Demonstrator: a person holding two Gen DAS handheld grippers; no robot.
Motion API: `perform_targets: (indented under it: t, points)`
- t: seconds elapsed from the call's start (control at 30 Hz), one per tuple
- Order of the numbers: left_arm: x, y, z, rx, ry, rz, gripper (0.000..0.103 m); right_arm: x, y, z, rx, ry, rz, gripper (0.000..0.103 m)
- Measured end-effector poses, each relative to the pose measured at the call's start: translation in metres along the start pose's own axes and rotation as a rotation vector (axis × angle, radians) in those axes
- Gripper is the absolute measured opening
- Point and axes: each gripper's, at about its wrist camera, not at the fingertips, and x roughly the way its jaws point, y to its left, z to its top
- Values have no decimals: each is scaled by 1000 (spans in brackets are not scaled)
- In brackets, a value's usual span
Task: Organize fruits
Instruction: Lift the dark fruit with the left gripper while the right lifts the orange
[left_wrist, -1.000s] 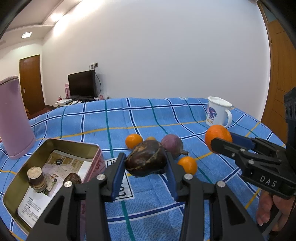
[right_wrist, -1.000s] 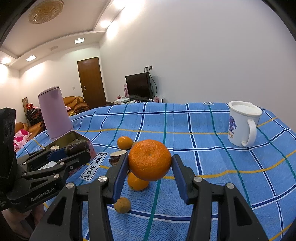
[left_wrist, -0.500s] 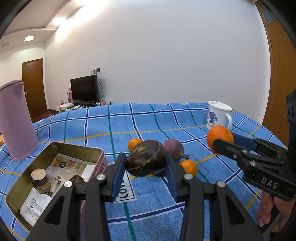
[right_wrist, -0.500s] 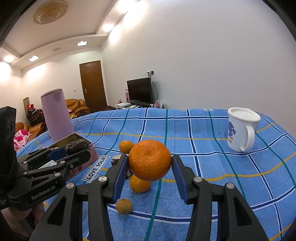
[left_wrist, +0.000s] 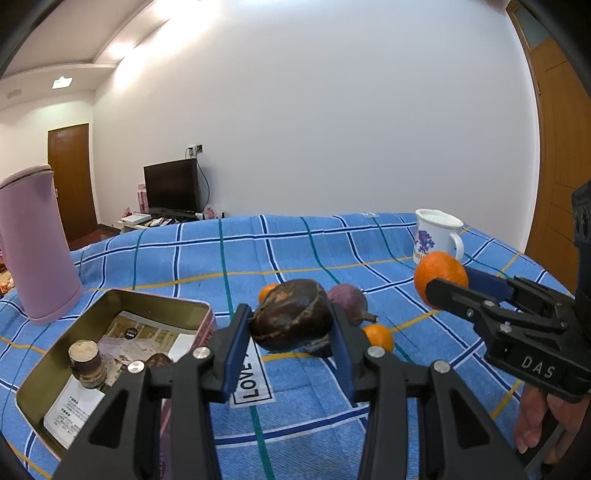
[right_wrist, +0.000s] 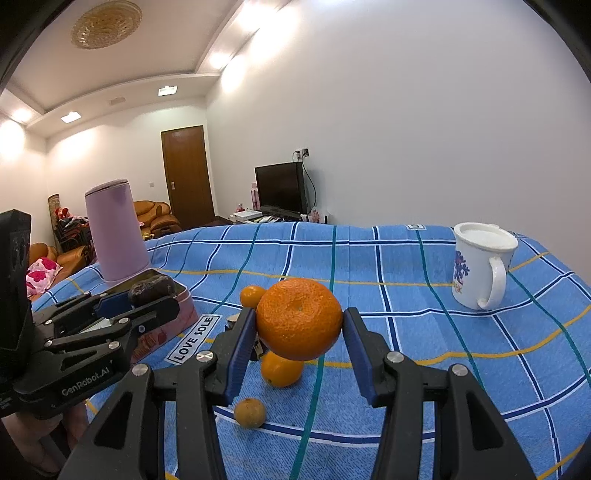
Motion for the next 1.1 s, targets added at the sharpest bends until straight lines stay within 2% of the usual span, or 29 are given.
perform_targets:
  t: [0.9,1.1]
  points:
    - [-19,-4,-2,26,-87,45,43,-14,8,0,-37,-71,-12,50]
    - [-19,-4,-2,29,-85,51,43,-14,10,0,-40,-77,-9,50]
